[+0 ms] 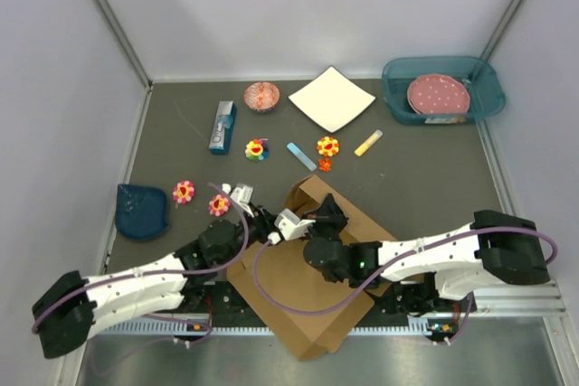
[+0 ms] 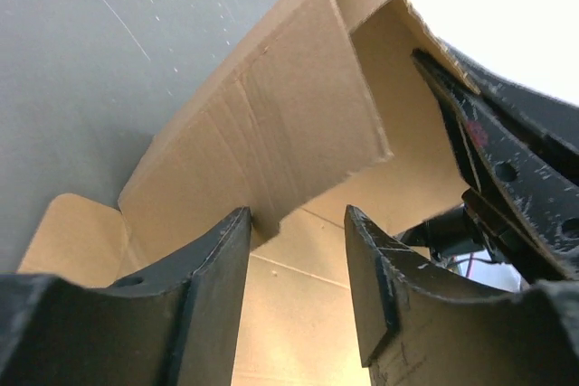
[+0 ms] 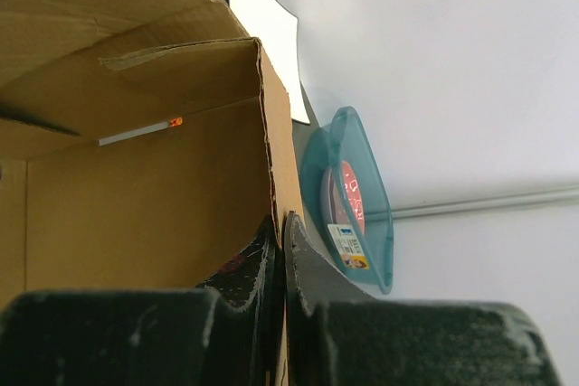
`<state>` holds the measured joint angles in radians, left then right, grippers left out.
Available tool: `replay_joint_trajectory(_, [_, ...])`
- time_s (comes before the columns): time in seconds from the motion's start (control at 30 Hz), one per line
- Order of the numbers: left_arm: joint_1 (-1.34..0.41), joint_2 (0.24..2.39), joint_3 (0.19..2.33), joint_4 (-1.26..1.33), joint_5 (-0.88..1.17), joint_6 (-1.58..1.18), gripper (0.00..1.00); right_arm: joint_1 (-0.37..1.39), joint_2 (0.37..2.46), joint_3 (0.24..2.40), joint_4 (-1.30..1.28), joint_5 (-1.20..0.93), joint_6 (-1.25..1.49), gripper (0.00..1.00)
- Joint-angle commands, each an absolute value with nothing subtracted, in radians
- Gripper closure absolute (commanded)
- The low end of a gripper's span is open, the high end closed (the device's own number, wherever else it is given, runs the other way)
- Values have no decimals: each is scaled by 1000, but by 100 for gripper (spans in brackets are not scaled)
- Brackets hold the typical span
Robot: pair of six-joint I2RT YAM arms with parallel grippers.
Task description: Fold the paper box
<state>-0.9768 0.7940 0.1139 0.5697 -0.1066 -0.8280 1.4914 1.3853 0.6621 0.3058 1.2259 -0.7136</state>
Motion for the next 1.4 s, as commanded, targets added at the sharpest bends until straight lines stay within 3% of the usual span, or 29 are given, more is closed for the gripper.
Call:
replay_joint_trajectory(0.0, [-980, 645, 176, 319, -211, -723, 46, 1519, 1436, 589, 169, 1008, -575, 100])
replay_joint_trajectory(0.3, [-980, 353, 178, 91, -360, -640, 40, 1519, 1437, 584, 181, 1009, -578, 100])
replay_joint_trajectory(0.47, [-976, 252, 106, 181, -512, -626, 37, 1520, 1433, 586, 181, 1009, -580, 100])
replay_joint_trajectory(0.57, [-907, 398, 109, 349, -508, -607, 41, 1519, 1431, 586, 179, 1008, -575, 100])
replay_joint_trajectory(0.73, [-625, 856, 201, 648, -137, -696, 68, 1519, 1431, 592, 173, 1003, -574, 100])
replay_joint_trajectory(0.8, [-614, 952, 244, 679, -100, -696, 71, 1519, 1431, 594, 169, 1000, -569, 100])
replay_joint_trajectory(1.0, [-614, 1161, 330, 801, 128, -729, 69, 1519, 1434, 600, 160, 996, -555, 100])
replay_joint_trajectory(1.37, [-664, 1252, 204, 1052, 313, -747, 62, 1520, 1436, 609, 155, 986, -554, 100])
